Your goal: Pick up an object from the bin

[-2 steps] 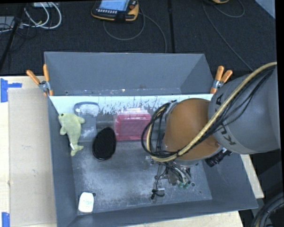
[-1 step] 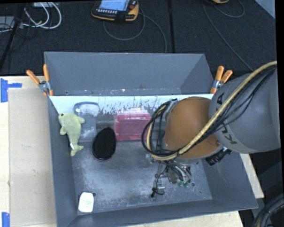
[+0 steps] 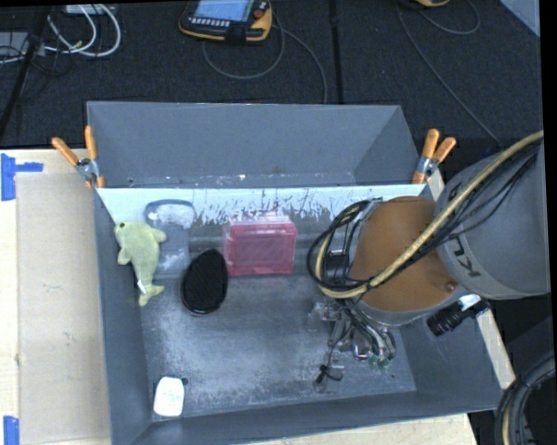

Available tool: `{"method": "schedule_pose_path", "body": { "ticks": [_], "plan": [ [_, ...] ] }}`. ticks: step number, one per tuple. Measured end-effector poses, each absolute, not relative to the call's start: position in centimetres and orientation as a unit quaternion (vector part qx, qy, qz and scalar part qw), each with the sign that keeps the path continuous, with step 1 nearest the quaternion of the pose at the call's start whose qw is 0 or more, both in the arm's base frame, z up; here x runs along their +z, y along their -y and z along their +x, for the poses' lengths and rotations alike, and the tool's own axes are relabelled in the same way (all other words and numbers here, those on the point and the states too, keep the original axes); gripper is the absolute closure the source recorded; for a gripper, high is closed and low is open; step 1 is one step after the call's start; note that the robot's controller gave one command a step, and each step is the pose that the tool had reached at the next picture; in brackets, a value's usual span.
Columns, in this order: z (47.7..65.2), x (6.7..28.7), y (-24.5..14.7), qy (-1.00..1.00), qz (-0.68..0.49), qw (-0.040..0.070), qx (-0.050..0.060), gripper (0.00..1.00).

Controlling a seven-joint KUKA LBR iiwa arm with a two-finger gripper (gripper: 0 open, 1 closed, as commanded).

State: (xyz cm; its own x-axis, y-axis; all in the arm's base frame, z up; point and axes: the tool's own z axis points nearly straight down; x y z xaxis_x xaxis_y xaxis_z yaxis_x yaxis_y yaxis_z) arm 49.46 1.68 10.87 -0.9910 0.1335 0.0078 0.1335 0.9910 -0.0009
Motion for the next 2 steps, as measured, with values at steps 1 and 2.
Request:
{"method": "schedule_pose_path", "body": {
  "ticks": [1,2],
  "plan": [
    [48.8,12.5,3.5,1.0,-0.008,0.003,0.0,0.0],
    [52.9,10.8,5.3,0.998,0.055,0.002,0.0,0.0]
  ]
}}
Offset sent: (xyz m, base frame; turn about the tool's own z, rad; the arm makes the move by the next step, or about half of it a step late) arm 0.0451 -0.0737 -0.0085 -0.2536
